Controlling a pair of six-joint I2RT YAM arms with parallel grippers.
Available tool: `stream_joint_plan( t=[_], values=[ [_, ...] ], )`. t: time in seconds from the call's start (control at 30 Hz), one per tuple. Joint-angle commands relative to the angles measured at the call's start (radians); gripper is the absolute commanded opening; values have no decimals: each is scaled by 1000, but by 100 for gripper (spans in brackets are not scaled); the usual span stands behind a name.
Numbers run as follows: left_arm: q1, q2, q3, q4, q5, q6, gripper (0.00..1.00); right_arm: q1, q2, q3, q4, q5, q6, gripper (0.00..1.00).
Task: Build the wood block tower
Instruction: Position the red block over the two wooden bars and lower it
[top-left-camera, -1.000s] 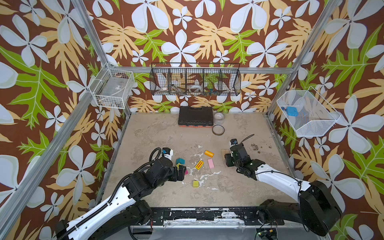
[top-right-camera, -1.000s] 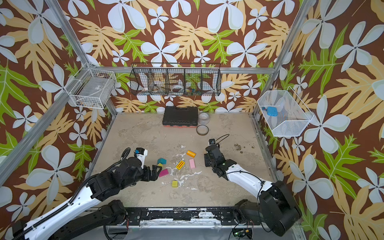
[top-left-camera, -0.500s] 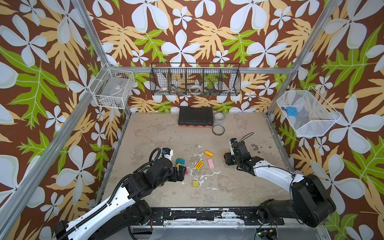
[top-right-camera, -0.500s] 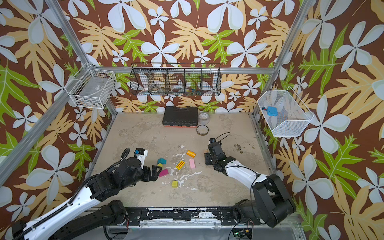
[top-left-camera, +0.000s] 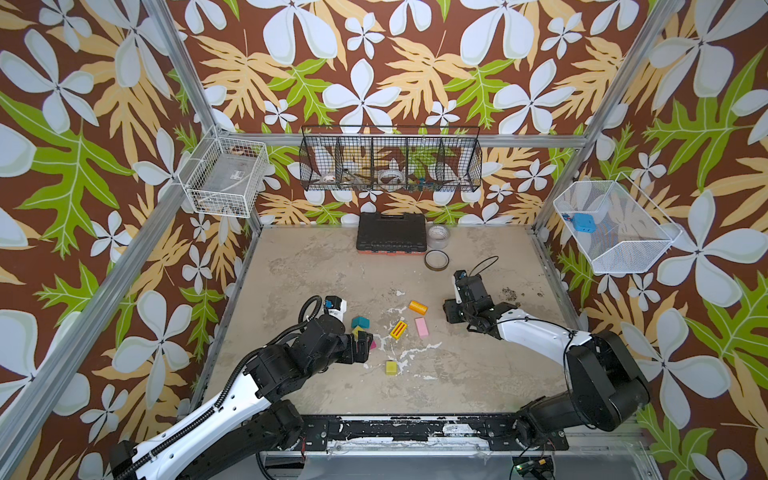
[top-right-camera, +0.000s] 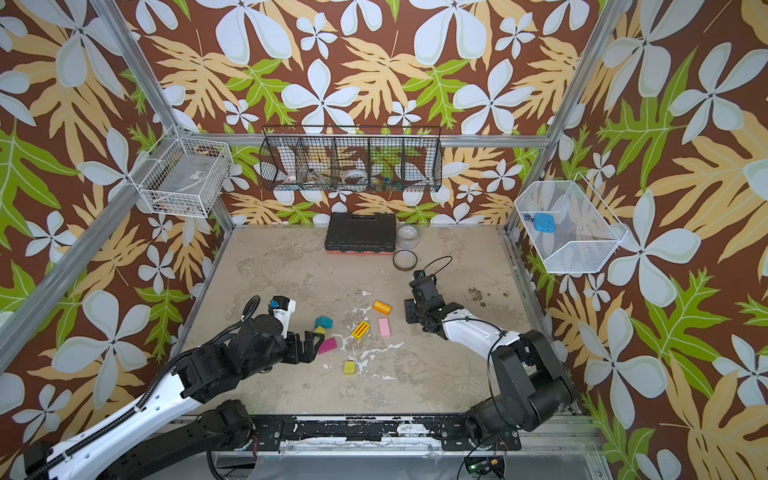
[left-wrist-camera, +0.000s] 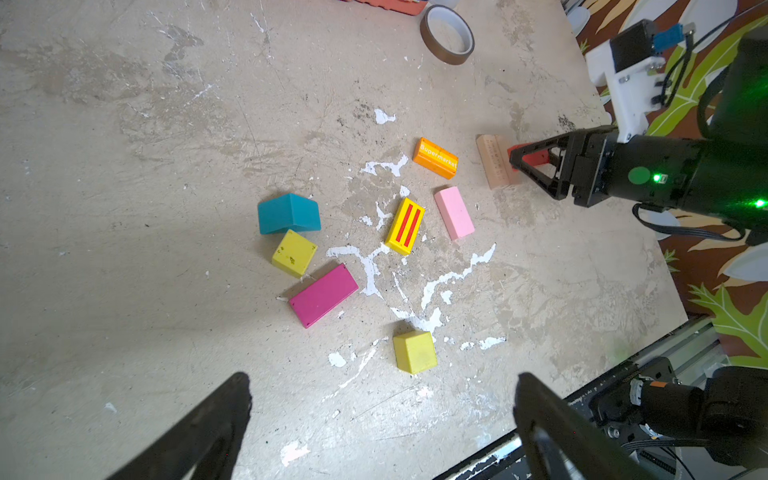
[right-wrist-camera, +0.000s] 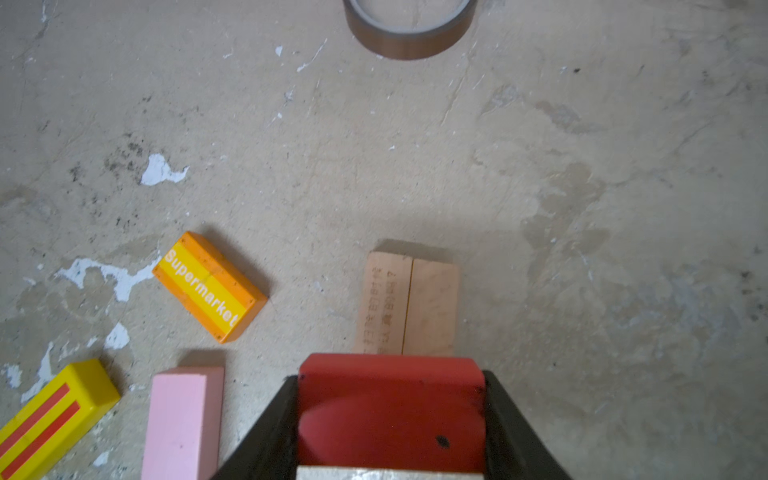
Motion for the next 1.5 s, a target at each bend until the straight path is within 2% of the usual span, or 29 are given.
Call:
stream_joint_plan(
  t=[0.0, 0.27, 0.57, 0.8, 0.9, 1.47],
  values=[
    [1, 0, -2, 11, -3, 6, 100, -9, 34, 6, 45, 40, -3, 40],
    [0, 13, -2, 13, -1, 8, 100, -21, 93, 14, 114, 24, -30, 36],
    [1, 25, -4, 15, 9, 11, 100, -21, 68, -15, 141, 14, -34, 43],
    [0, 22, -5, 16, 11, 9, 100, -22, 129, 25, 115, -1, -38, 43],
    [0, 13, -7, 16, 5, 8, 100, -21, 179, 69, 95, -30, -48, 48],
    [1, 14, -7, 16, 3, 6, 100, -22, 173, 64, 90, 13, -30, 50]
  ],
)
